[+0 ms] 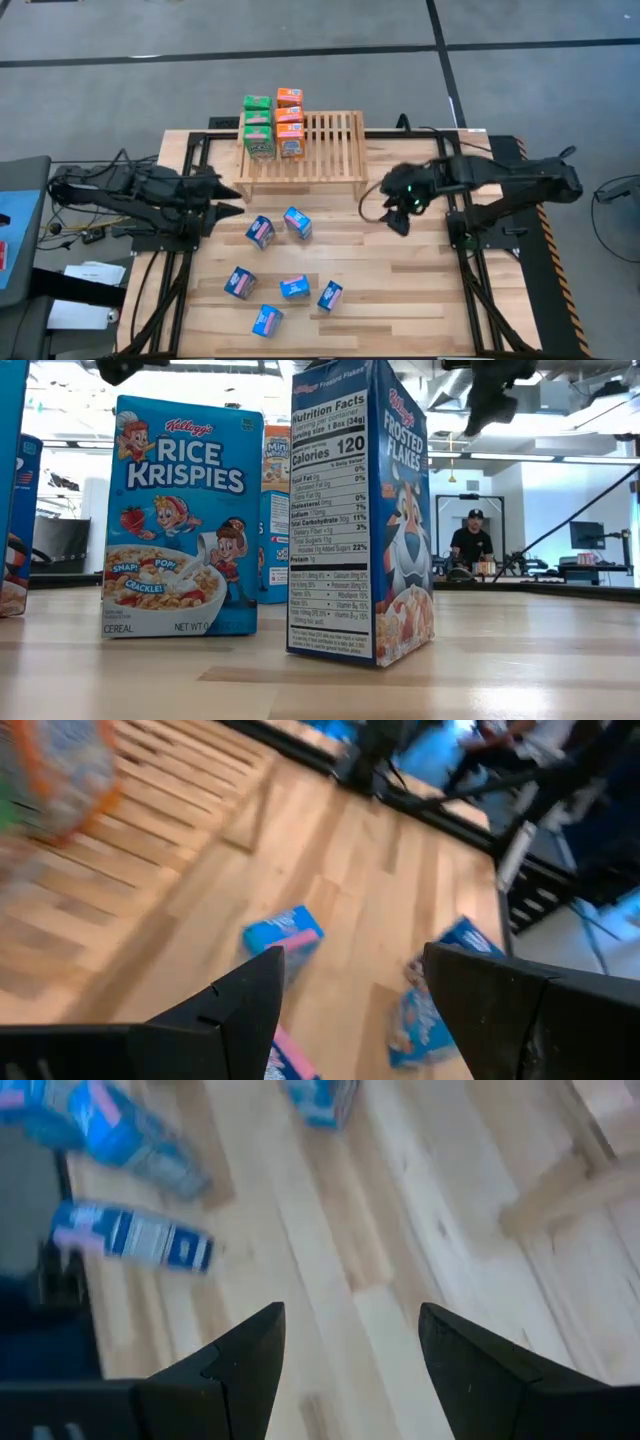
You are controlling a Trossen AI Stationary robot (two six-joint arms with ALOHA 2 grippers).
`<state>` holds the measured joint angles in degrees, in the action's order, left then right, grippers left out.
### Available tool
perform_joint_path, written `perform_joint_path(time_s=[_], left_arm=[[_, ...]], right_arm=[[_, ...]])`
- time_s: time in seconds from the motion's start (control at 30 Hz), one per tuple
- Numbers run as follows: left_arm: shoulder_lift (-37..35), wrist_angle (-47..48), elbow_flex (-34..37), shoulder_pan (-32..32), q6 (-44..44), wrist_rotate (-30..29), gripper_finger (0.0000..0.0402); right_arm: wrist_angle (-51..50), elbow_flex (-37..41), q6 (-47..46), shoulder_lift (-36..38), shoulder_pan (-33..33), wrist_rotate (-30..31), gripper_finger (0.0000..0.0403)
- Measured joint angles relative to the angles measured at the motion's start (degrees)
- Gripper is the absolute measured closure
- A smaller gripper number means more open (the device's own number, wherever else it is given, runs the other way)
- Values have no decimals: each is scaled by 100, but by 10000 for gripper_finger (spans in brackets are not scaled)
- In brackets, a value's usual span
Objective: Stack cereal on shelf
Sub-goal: Put the top light blue cereal box on the shelf
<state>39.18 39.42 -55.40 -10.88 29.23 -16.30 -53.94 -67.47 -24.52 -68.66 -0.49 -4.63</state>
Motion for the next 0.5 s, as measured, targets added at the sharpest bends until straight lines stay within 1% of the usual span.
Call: perform_joint_path(time_s=[0.1,0.2,0.33,0.43,0.5], left_arm=[[-157,54,2,-150,-93,-392,173],[-151,67,5,-212,-197,-332,173],[-164,116,13,-314,-259,-59,173],[-340,79,13,-430,-257,-133,173],[-472,15,13,-514,-263,-374,173]], right_arm=[[1099,381,-325,-130,470,408,147],[1944,430,-398,-613,814,479,147],[2741,433,-404,-1363,1110,503,147],[3160,433,-551,-1922,1259,507,147],[3366,438,-726,-2243,1327,495,147]])
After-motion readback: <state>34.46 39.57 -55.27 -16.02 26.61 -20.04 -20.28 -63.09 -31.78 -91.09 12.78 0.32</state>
